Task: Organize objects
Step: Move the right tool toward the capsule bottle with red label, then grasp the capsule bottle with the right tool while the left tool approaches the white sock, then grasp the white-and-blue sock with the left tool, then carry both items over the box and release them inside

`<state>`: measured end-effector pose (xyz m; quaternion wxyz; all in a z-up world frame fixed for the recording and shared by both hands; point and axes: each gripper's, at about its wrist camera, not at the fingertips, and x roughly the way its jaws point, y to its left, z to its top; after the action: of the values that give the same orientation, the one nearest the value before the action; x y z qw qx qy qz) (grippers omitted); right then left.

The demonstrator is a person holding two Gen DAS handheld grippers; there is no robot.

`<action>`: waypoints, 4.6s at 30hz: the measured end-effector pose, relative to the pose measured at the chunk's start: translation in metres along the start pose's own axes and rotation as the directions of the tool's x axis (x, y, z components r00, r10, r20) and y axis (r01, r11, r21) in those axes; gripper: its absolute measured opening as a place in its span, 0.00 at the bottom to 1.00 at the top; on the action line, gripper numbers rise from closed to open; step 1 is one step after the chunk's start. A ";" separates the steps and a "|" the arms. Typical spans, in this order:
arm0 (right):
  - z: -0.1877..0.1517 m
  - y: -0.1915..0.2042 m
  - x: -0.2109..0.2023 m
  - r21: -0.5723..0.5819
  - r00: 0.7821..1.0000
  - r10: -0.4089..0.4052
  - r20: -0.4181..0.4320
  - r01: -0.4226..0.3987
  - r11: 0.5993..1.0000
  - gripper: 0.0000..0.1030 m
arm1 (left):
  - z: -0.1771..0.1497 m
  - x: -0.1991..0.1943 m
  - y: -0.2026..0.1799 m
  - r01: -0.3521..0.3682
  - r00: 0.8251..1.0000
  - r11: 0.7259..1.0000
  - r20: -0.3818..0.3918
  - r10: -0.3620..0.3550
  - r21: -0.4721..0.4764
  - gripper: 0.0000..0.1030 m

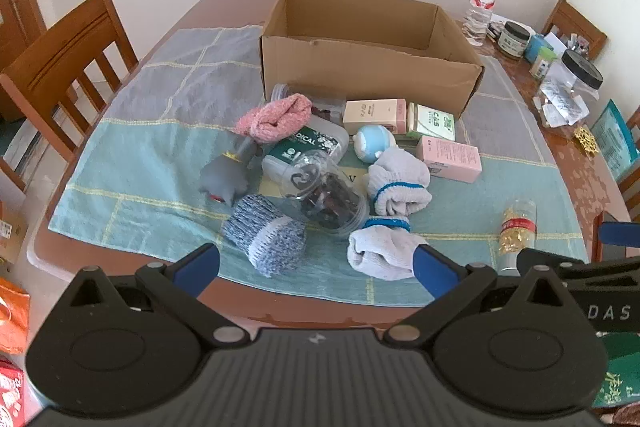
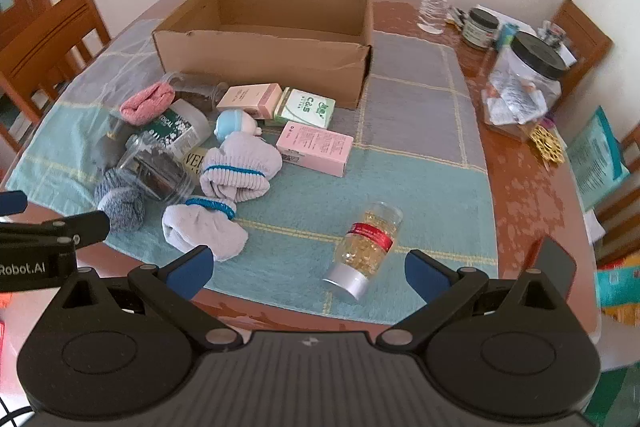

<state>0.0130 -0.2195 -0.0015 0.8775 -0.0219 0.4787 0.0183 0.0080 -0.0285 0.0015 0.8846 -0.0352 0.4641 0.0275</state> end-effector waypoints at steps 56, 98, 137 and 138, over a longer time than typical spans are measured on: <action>0.002 -0.080 0.120 -0.582 0.948 0.297 -0.113 -0.305 0.754 0.95 | -0.036 0.106 -0.076 -0.112 0.994 0.992 -0.024 0.111 -0.051 0.99; 0.045 -0.104 0.112 -0.401 0.953 0.274 -0.133 -0.304 0.864 0.95 | 0.006 0.077 -0.086 0.050 0.998 0.998 -0.052 -0.048 0.042 0.74; 0.248 -0.053 0.137 -0.083 0.984 0.171 0.053 -0.166 0.983 0.95 | 0.265 0.164 -0.043 0.124 0.987 0.958 0.063 -0.145 0.258 0.97; 0.248 -0.051 0.141 -0.083 0.985 0.167 0.048 -0.163 0.983 0.95 | 0.266 0.165 -0.038 0.114 0.988 0.965 0.079 -0.136 0.235 0.97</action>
<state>0.2999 -0.2551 0.0153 0.8843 -0.0164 0.4535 0.1103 0.3225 -0.0406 0.0183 0.9037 0.0393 0.4187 -0.0807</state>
